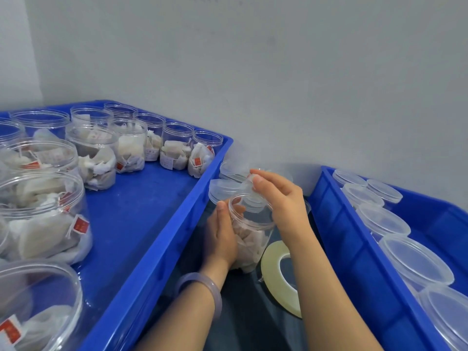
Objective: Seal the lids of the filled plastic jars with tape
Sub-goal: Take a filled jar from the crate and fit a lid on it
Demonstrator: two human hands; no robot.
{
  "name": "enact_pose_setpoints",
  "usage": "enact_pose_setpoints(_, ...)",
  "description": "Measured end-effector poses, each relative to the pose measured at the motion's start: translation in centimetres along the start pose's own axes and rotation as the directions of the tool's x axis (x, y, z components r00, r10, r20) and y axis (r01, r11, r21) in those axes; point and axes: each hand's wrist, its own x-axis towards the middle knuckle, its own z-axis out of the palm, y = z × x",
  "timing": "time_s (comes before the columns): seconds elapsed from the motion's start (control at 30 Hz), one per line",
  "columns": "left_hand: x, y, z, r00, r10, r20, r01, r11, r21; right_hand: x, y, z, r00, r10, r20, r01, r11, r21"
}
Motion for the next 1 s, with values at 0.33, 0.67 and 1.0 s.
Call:
enact_pose_setpoints(0.33, -0.3, 0.5, -0.2, 0.998, 0.065, -0.017, -0.065, 0.998, 0.008, -0.3, -0.2, 0.8, 0.986, 0.025, 0.167, 0.081, 0.797, -0.599)
enact_pose_setpoints(0.67, -0.4, 0.7, -0.2, 0.996, 0.085, -0.025, -0.085, 0.996, 0.017, 0.6, -1.2, 0.1, 0.926, 0.096, 0.364, 0.115, 0.848, -0.517)
enact_pose_setpoints(1.0, -0.7, 1.2, -0.1, 0.998, 0.067, 0.001, -0.067, 0.998, -0.019, 0.8, -0.4, 0.3, 0.948, 0.074, 0.309, 0.075, 0.892, -0.445)
